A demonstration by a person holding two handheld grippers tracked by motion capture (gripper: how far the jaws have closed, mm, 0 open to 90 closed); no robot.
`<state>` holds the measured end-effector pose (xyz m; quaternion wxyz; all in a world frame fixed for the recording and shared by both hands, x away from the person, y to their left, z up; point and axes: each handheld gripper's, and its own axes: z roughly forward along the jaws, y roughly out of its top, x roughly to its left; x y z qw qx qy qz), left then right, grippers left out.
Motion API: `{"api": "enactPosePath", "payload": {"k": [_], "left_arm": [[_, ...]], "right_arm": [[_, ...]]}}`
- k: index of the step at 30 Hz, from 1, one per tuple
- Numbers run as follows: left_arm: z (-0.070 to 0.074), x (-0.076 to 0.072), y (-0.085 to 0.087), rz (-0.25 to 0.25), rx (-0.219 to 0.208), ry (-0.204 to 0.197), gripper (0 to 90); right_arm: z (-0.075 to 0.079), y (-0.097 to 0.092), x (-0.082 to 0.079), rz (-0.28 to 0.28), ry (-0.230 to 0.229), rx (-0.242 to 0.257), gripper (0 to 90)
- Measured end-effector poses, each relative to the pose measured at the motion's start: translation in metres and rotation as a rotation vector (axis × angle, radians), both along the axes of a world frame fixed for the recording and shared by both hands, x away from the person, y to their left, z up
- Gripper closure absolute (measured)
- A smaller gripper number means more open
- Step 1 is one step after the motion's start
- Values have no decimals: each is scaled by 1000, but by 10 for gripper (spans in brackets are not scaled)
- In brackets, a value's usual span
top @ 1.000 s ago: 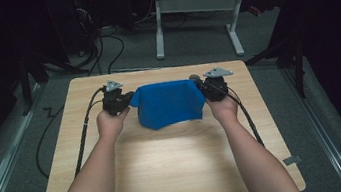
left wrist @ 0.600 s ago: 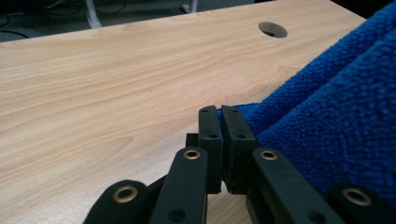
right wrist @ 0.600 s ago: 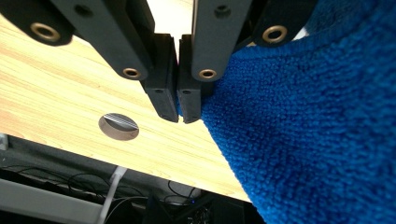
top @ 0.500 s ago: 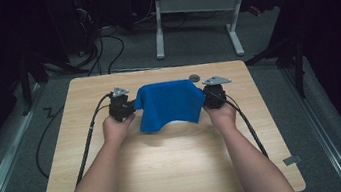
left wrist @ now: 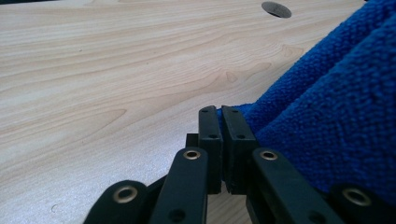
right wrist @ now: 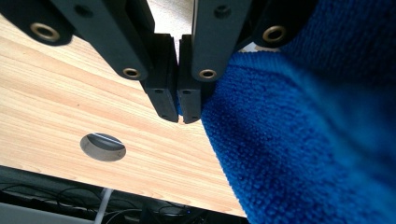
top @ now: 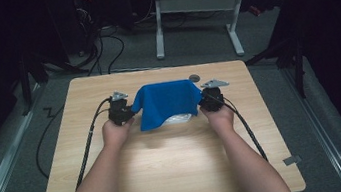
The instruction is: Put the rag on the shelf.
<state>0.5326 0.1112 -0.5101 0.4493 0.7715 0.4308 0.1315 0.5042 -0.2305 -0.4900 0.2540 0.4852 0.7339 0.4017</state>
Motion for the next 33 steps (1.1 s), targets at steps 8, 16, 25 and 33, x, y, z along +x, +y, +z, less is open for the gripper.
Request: {"api": "enactPosePath", "payload": {"k": [8, 16, 25, 33], "left_arm": [[-2, -6, -2, -8, 0, -6, 871], [0, -9, 2, 4, -5, 2, 715], [12, -18, 13, 47, 21, -46, 589], [25, -21, 25, 86, 9, -78, 562]], "right_arm": [[-4, -1, 4, -10, 15, 17, 875], [-5, -8, 6, -42, 25, 45, 758], [10, -14, 2, -48, -13, 40, 682], [25, -18, -3, -53, -56, 28, 610]]}}
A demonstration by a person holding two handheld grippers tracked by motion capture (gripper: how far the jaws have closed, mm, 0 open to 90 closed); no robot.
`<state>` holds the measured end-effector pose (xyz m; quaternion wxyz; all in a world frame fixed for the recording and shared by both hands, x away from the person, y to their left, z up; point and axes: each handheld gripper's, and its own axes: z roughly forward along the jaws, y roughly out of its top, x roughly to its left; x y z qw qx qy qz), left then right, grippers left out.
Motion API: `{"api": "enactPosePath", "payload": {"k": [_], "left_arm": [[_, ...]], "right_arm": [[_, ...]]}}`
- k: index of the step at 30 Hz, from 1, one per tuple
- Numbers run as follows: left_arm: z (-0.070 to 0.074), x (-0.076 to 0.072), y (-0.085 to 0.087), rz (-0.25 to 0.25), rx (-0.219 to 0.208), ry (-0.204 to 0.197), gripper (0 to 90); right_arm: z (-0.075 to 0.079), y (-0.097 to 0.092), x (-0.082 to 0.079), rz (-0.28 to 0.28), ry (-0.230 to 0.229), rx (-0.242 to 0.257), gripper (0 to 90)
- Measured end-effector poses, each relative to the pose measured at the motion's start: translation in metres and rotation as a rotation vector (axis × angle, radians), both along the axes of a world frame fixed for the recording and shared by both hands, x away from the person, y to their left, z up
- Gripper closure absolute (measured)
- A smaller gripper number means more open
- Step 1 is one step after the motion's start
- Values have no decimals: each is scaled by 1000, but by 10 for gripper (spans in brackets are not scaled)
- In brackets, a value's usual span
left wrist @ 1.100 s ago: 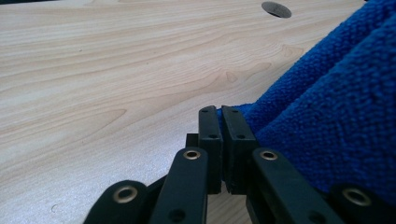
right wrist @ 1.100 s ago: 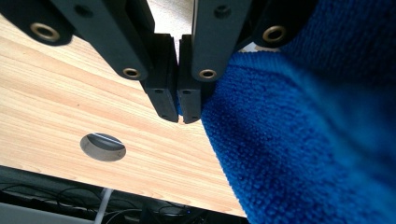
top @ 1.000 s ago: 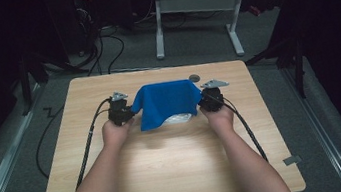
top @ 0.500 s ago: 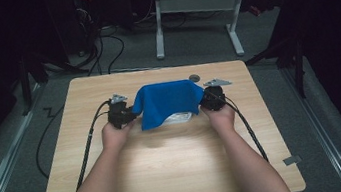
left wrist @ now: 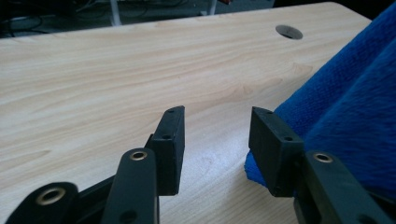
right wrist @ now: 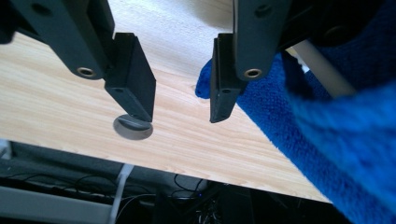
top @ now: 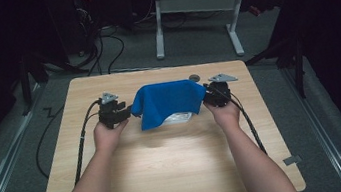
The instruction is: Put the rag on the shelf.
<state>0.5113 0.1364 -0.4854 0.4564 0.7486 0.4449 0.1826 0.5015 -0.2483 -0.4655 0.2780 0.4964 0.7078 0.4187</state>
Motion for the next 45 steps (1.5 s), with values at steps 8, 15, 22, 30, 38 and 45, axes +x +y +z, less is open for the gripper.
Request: {"api": "enactPosePath", "payload": {"k": [8, 15, 22, 30, 38, 45], "left_arm": [[8, -5, 6, 15, 26, -30, 529], [12, -11, 14, 36, 39, -47, 494], [19, -24, 25, 49, 34, -75, 458], [22, -43, 42, 46, 41, -92, 437], [17, -68, 57, 40, 28, -85, 423], [2, -103, 63, 5, 6, -48, 387]], "right_arm": [[15, -7, -9, 8, -51, -18, 562], [20, -13, -15, 14, -52, -28, 520], [24, -16, -27, 22, -69, -34, 479], [24, -25, -44, 7, -80, -41, 459], [27, -34, -65, 13, -102, -52, 431], [27, -33, -97, 52, -80, -73, 380]]}}
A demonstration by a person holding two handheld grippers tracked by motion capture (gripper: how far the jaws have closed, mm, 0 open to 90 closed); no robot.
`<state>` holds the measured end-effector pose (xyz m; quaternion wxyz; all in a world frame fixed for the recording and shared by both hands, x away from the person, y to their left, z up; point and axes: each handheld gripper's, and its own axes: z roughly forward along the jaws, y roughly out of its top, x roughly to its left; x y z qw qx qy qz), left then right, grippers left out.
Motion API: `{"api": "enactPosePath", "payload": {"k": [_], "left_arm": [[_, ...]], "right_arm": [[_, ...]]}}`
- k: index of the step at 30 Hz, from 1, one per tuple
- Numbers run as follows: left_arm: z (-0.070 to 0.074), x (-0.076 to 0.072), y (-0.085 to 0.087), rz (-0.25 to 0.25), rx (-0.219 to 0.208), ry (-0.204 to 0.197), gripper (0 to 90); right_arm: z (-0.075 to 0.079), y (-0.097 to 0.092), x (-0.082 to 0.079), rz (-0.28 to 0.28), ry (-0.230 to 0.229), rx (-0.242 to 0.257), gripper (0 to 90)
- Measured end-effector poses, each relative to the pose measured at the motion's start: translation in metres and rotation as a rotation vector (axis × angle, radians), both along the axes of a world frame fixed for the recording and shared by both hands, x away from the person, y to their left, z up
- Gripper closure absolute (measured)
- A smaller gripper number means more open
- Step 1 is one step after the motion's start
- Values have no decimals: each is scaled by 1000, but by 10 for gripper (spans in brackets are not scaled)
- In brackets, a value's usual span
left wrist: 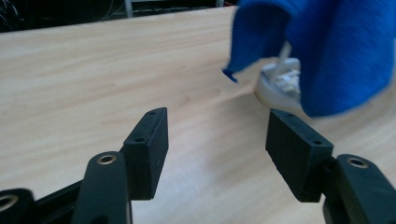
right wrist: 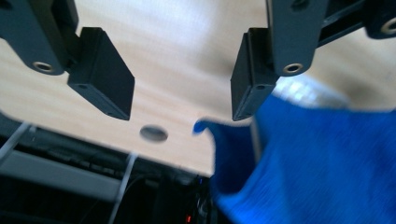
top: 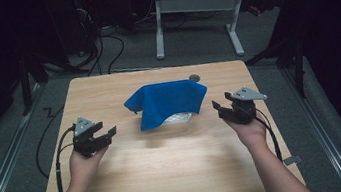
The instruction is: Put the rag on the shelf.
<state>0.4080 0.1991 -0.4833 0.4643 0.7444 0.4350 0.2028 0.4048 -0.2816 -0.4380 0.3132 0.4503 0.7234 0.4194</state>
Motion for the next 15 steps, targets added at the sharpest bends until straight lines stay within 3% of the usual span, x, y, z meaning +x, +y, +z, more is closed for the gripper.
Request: {"api": "enactPosePath", "payload": {"k": [1, 2, 3, 4, 5, 6, 7, 8, 10, 11, 12, 13, 15], "left_arm": [[-5, -12, 0, -6, -6, 27, 375], [-5, -12, 0, -6, -6, 27, 364], [-10, -24, -1, -7, -14, 61, 353], [-10, -24, -1, -7, -14, 61, 353], [-13, -31, -3, -14, -25, 72, 348], [-17, -37, -6, -25, -23, 80, 348], [-24, -51, -16, -47, 10, 80, 336], [-24, -51, -16, -47, 10, 80, 331], [-40, -75, -32, -77, 21, 88, 328], [-40, -75, -32, -77, 21, 88, 340], [-47, -87, -44, -94, 57, 137, 350], [-46, -91, -49, -113, 75, 150, 336], [-45, -97, -53, -120, 73, 137, 312]], "right_arm": [[-3, 3, -14, 30, -28, 8, 380], [-3, 3, -14, 30, -28, 8, 380], [-7, 6, -29, 37, -35, 7, 377], [-7, 6, -29, 37, -35, 7, 377], [-12, 10, -44, 51, -31, 7, 376], [-12, 10, -44, 51, -31, 7, 376], [-20, 13, -57, 66, -28, -9, 380], [-23, 15, -64, 68, -25, -14, 380], [-31, 19, -75, 69, -21, -13, 371], [-36, 20, -81, 63, -20, -10, 365], [-43, 21, -88, 49, -16, 10, 361], [-51, 21, -96, 37, -4, 34, 365], [-58, 23, -102, 29, 21, 33, 358]]}}
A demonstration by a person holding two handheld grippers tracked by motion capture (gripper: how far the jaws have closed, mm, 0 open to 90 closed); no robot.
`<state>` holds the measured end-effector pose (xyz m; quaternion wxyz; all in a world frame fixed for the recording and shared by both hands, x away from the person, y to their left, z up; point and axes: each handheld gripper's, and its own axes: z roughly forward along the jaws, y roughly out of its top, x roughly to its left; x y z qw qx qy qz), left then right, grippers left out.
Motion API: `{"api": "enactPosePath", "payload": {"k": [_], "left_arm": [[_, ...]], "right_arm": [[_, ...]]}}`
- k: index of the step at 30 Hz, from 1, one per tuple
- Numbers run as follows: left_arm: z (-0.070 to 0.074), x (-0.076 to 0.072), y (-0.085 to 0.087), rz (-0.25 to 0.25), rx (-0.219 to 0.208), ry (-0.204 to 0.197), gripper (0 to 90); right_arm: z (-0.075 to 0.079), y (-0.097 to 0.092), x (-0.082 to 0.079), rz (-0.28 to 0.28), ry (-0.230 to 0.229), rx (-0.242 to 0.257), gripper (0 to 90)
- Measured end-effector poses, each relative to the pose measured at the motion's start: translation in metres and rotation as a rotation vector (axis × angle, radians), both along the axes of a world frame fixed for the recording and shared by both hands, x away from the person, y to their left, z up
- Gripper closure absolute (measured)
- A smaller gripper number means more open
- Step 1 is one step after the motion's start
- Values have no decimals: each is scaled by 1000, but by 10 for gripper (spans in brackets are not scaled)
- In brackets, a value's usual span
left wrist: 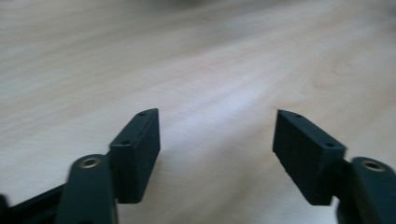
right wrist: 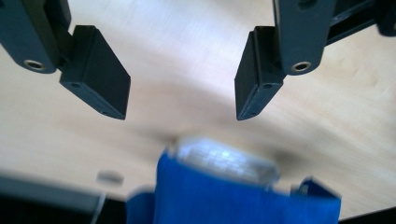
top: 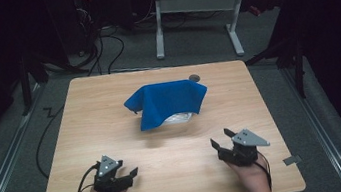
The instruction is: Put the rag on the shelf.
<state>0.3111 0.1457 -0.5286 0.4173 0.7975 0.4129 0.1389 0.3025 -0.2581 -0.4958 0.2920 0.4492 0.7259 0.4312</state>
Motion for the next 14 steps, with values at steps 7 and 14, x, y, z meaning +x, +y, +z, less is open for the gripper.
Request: {"api": "enactPosePath", "payload": {"k": [7, 14], "left_arm": [[-4, -7, -18, -64, 105, -19, 266], [-5, -3, -11, -51, 77, -3, 267]], "right_arm": [[-17, 6, -13, 42, 67, -54, 329], [-22, 3, -9, 34, 102, -25, 326]]}}
